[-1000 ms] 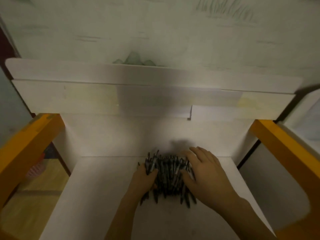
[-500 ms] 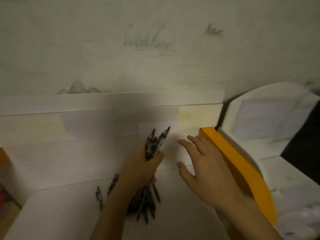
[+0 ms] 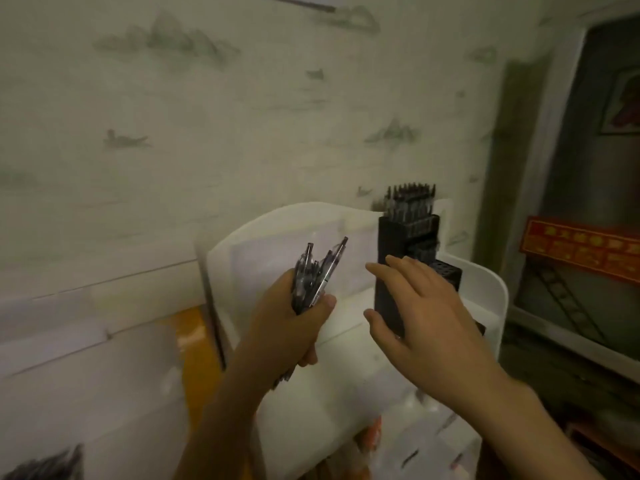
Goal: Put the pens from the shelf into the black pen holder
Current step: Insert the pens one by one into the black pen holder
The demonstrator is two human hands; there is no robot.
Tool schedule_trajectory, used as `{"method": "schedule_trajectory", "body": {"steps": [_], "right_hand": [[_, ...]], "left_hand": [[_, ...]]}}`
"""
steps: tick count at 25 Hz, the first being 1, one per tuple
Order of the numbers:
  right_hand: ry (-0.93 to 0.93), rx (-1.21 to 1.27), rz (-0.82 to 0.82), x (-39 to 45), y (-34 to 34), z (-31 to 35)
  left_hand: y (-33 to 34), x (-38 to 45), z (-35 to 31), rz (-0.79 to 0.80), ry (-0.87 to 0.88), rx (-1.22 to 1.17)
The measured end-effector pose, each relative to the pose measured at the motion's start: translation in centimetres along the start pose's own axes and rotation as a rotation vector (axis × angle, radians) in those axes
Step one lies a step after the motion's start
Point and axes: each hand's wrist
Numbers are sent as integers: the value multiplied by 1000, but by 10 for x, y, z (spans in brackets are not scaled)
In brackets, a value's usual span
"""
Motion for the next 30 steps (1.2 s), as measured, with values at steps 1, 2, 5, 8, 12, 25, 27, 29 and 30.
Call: {"method": "schedule_trajectory", "body": {"steps": [1,2,5,8,12,25,27,29,30], "right_hand": [[19,-9,6,-2,-8,-27],[37,-15,12,-4,-16,-52],[77,-30,18,-7,-27,-113],[123,-25,9,-6,-25,-169],[131,-40,20,9,-3,-231],[754,1312,121,127,111,-350],[822,1411,107,143,121,-367],[813,1438,-8,164,123,-386],[756,1405,-46,177,125,-394]], "left_hand": [[26,9,-10,21,15,2],[51,17,-17,41,31,5],[112,39,-29,115,66,25],[164,68,-34,195,69,39],[217,111,-24,237,43,30],[318,239,50,238,-240,19],[319,245,53,210,-314,-9],[312,251,56,180,-380,-33],[308,254,57,149,-412,-60]]}}
Point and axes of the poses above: each hand's wrist, its own x-axis towards the middle knuckle, its own y-axis out of the palm, z = x × y
